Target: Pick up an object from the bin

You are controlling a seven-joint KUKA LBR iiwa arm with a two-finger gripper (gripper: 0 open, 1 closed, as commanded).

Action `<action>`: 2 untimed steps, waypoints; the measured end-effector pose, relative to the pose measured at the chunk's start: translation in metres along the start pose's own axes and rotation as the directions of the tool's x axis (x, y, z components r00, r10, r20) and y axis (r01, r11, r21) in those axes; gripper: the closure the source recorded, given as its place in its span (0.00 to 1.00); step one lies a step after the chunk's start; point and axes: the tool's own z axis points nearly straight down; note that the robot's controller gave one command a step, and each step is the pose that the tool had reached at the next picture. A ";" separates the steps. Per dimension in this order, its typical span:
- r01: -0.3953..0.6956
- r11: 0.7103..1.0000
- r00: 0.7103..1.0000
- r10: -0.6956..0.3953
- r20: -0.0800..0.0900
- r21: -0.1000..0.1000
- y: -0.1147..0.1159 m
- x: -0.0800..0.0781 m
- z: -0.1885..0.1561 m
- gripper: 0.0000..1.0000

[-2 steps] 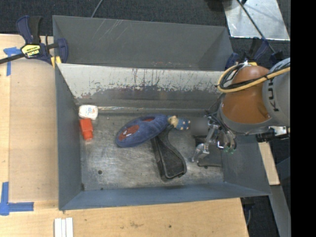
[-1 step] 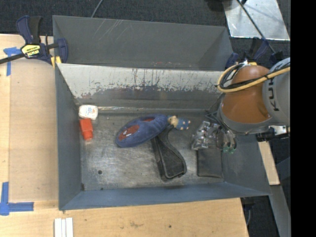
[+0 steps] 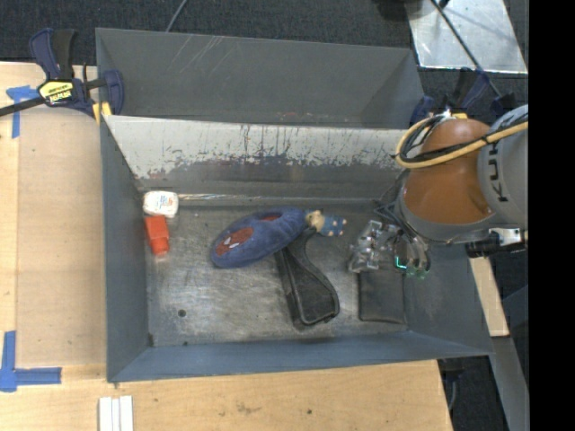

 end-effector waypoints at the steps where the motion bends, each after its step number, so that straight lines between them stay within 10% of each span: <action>1: -0.072 0.997 0.997 0.072 0.000 -0.003 0.052 -0.032 -0.020 0.00; 2: -0.167 0.986 0.986 0.167 -0.003 0.000 0.078 -0.042 -0.005 0.00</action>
Offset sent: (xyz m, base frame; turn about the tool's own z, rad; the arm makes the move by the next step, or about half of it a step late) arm 0.0413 0.0396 0.0181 0.0766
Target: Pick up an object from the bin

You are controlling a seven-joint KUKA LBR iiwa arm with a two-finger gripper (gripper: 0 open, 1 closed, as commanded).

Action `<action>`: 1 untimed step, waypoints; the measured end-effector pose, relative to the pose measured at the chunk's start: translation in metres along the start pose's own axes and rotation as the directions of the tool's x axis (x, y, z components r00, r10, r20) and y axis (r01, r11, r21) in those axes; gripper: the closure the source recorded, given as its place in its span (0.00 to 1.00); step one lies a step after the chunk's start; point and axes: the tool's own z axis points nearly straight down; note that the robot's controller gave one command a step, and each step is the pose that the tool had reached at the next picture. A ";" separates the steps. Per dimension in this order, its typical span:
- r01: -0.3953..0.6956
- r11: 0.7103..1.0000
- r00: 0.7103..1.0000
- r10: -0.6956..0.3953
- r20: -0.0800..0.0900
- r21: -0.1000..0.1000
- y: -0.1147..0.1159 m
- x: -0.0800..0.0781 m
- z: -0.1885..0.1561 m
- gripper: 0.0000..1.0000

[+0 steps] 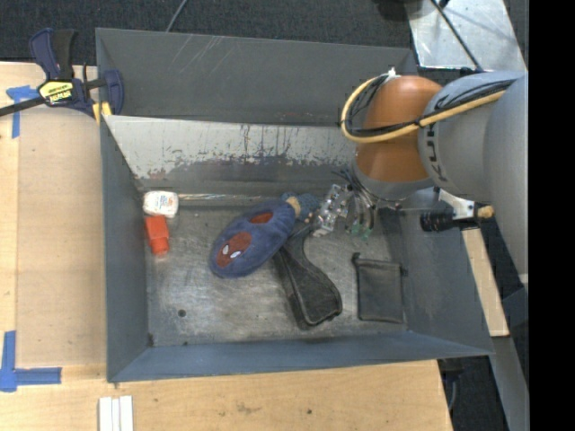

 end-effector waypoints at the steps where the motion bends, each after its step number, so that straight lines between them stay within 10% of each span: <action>1: 0.000 1.000 1.000 0.000 0.000 0.001 -0.001 0.000 0.000 1.00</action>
Offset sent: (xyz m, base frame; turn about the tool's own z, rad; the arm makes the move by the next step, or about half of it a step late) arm 0.0000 0.0000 0.0000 0.0000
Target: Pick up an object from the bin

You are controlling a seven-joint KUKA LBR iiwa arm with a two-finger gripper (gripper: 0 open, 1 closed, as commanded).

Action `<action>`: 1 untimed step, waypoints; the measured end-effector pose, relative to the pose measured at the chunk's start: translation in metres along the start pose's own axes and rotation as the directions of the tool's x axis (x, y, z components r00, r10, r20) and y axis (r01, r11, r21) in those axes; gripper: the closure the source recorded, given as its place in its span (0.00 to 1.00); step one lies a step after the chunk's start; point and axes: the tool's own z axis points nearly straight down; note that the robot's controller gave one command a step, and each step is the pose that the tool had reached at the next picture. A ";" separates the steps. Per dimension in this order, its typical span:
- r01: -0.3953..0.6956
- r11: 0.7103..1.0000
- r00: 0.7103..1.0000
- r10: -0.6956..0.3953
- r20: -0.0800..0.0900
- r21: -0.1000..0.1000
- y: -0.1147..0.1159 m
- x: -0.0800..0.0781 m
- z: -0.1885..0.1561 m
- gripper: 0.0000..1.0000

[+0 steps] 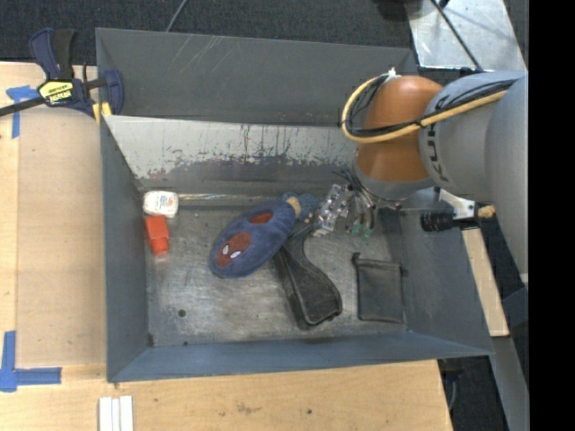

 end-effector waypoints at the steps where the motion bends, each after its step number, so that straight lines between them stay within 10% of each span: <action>1: -0.004 1.000 1.000 0.004 0.007 -0.004 0.009 -0.009 -0.134 1.00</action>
Offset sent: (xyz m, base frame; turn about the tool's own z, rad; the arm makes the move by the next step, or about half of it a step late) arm 0.0079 0.0055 0.1280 0.0067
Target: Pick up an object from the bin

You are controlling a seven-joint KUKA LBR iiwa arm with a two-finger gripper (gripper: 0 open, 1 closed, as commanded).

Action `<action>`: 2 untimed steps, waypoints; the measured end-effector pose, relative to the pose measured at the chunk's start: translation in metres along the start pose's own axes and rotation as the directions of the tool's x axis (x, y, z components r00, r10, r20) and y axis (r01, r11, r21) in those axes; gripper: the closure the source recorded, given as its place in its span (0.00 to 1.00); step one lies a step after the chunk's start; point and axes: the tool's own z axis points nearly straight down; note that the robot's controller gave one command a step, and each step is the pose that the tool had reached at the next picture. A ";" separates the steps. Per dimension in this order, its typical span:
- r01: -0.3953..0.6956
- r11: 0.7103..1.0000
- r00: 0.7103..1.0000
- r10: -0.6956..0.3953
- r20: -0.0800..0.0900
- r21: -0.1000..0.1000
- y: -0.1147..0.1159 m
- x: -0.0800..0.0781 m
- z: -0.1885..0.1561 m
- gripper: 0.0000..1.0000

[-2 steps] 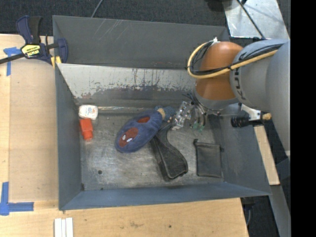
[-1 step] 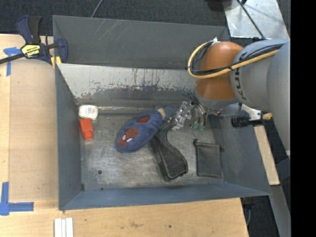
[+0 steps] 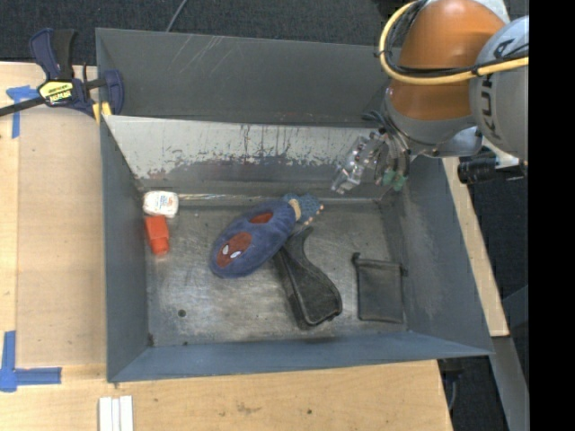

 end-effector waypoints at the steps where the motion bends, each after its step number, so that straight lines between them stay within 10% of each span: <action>1: 0.001 1.000 1.000 -0.001 -0.009 0.004 0.000 0.002 0.005 0.00; 2: 0.111 0.994 0.994 -0.111 0.007 -0.003 0.023 0.034 0.100 0.00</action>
Offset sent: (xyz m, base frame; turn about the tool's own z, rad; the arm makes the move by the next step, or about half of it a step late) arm 0.0000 0.0000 0.0000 0.0000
